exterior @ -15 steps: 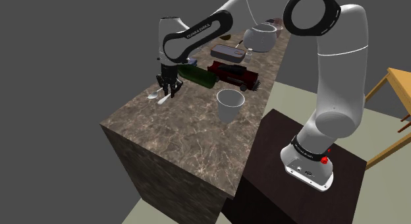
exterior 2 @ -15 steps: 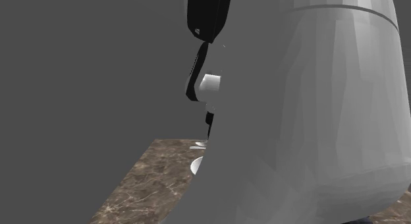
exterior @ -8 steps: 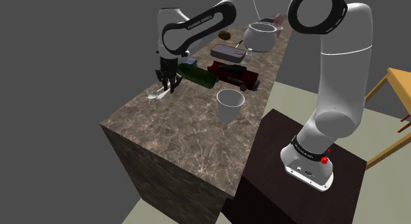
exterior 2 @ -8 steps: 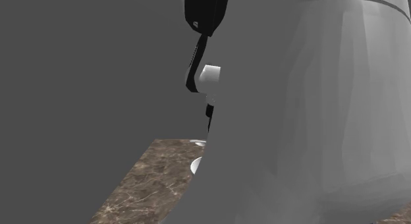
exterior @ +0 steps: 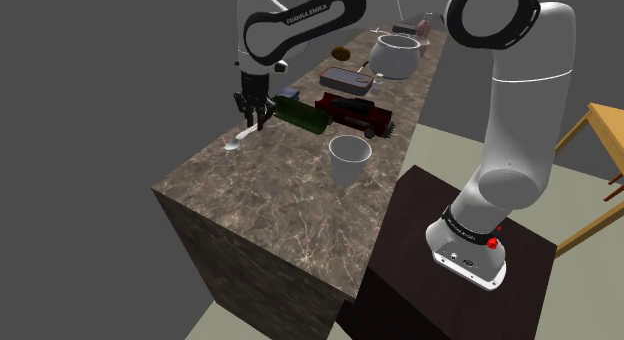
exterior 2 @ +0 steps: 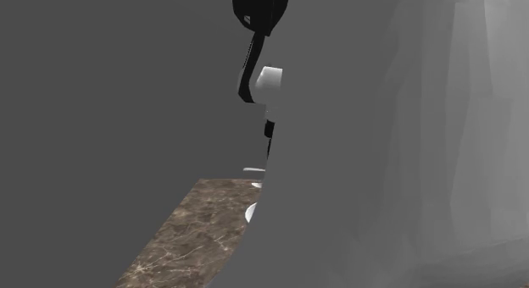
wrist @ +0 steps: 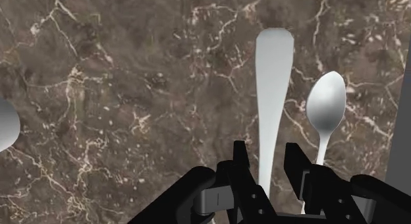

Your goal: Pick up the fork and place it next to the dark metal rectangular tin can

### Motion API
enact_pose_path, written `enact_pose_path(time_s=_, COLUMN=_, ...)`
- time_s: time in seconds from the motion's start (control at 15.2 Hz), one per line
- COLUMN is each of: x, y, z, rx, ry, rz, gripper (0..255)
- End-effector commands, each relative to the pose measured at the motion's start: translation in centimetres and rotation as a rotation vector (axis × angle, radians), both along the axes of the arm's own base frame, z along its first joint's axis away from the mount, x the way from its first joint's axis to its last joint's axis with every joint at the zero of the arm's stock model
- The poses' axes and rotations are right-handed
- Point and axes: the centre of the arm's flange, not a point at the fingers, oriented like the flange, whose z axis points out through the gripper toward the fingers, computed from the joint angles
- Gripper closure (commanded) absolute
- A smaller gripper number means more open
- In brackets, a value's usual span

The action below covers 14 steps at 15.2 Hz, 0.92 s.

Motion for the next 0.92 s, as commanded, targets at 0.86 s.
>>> enact_pose_path(time_s=0.86, x=-0.9, y=-7.9, z=4.7, rx=0.0, ry=0.0, rz=0.0, gripper=255)
